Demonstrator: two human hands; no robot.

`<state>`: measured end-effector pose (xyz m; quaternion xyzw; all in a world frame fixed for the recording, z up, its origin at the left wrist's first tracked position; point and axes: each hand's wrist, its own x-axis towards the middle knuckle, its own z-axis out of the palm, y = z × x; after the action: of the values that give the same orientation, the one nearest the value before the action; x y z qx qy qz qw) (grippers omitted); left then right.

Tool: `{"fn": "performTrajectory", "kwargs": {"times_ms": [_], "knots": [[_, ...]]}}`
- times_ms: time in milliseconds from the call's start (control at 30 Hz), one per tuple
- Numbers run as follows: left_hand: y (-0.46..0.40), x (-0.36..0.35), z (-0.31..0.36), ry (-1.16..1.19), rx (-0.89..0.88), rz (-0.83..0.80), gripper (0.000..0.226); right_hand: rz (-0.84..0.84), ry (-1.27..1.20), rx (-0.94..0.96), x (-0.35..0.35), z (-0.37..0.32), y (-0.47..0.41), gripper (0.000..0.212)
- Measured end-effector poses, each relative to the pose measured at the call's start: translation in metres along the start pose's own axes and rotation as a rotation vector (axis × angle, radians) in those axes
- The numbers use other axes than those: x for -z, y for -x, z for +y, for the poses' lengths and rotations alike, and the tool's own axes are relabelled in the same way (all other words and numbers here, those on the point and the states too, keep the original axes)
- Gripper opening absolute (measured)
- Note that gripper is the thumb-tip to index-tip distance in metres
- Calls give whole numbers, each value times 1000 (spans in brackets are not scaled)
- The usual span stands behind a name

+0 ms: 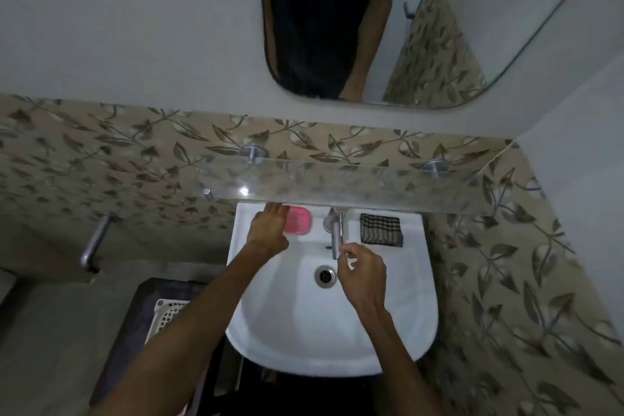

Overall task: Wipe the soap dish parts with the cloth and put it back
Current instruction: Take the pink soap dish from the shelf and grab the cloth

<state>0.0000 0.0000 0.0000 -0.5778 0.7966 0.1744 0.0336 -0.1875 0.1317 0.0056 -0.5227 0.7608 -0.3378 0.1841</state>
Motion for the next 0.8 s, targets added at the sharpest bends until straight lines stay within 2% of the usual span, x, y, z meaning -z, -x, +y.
{"fn": "performTrajectory", "kwargs": {"times_ms": [200,433,800], "knots": [[-33,2,-5,-72,-25,-100,48,-78,25,-89,-11,9,14,12],[-48,-13,-6,-80,-61,-89,48,-136,15,-142,-14,11,12,15],[-55,-23,-15,-113,-76,-110,63,-159,-61,-153,-29,5,-11,13]]}}
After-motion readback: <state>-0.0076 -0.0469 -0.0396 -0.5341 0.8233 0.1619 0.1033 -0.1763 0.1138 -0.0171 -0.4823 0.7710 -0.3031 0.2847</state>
